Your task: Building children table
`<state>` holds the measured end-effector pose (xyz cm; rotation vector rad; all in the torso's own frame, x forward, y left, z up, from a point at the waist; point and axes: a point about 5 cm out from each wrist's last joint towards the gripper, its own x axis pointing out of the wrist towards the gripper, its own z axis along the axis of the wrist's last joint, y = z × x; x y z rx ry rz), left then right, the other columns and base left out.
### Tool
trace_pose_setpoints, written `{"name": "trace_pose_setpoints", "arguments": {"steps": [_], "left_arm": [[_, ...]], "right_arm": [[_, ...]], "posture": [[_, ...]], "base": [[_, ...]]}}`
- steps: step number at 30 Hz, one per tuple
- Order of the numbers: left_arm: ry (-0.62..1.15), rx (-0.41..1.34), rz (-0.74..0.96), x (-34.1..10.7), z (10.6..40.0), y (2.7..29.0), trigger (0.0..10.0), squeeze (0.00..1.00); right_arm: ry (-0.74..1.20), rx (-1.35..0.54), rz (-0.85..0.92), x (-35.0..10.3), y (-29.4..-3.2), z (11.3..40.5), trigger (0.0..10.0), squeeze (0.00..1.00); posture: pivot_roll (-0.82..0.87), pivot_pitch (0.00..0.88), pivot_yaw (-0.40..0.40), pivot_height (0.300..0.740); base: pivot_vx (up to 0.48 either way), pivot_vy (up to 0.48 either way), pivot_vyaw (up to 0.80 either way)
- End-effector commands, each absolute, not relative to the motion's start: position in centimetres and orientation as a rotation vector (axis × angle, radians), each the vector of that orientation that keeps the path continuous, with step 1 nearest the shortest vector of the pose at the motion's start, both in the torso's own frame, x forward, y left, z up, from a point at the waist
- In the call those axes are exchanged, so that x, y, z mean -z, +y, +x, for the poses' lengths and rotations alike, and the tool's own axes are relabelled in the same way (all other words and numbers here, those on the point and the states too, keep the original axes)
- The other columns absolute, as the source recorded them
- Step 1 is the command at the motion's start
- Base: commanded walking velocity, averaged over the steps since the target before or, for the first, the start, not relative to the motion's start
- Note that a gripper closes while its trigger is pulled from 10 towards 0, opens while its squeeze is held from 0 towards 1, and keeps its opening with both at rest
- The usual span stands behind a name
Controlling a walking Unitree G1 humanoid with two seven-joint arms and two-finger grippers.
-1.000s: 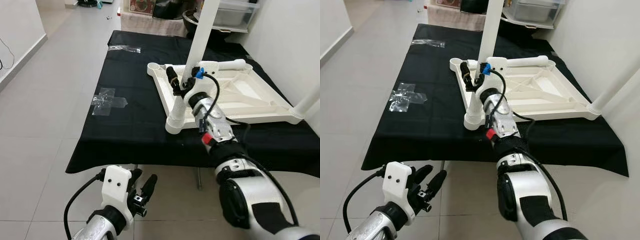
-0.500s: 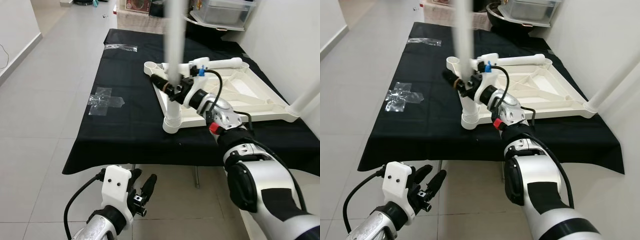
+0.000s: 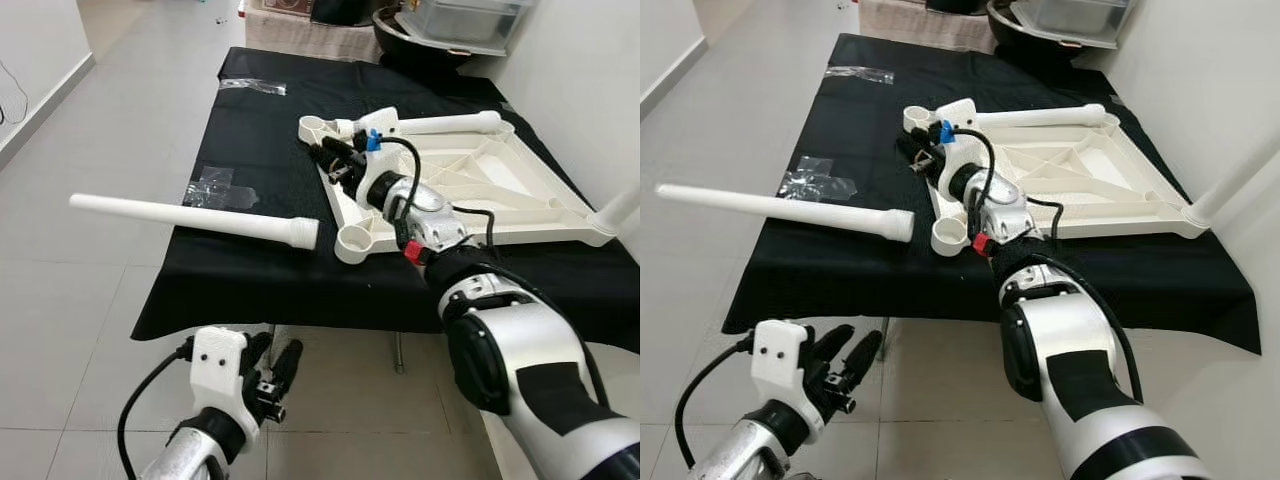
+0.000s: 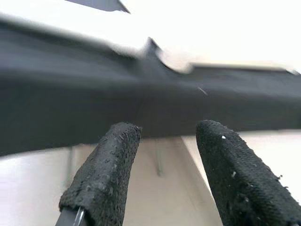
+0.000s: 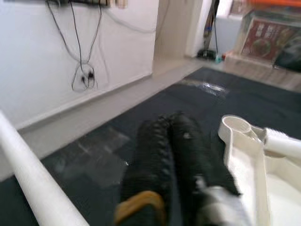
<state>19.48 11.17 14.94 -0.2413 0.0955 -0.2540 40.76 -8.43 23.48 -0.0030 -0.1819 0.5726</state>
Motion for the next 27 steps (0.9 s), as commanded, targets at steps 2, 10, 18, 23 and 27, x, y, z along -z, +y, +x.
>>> {"name": "trace_pose_setpoints", "arguments": {"steps": [2,10,18,23,27], "left_arm": [[0.105,0.157,-0.221,-14.4,19.9,12.3,10.0,0.00],[0.133,0.199,-0.181,-13.8,19.6,11.8,10.0,0.00],[0.144,0.173,-0.223,-13.8,19.7,12.0,10.0,0.00],[0.143,0.155,-0.257,-13.9,20.0,12.7,10.0,0.00],[0.133,0.142,-0.249,-14.0,20.1,13.0,10.0,0.00]], "right_arm": [[-0.130,-0.525,0.072,-20.8,-9.2,40.1,10.0,0.00],[-0.188,-0.509,0.013,-18.8,-11.5,38.1,10.0,0.00],[-0.208,-0.667,-0.085,-21.5,-9.6,38.8,10.0,0.00],[-0.075,-0.868,-0.358,-23.1,-6.4,39.5,10.0,0.00],[-0.075,-0.838,-0.387,-25.0,-5.4,40.2,10.0,1.00]], "posture": [[0.13,0.077,-0.154,0.740],[0.09,0.088,-0.140,0.740],[0.10,0.115,-0.145,0.740],[0.08,0.127,-0.156,0.740],[0.09,0.139,-0.174,0.740]], "base": [[0.000,0.000,0.00],[0.000,0.000,0.00],[0.000,0.000,0.00],[0.000,0.000,0.00],[0.000,0.000,0.00]]}}
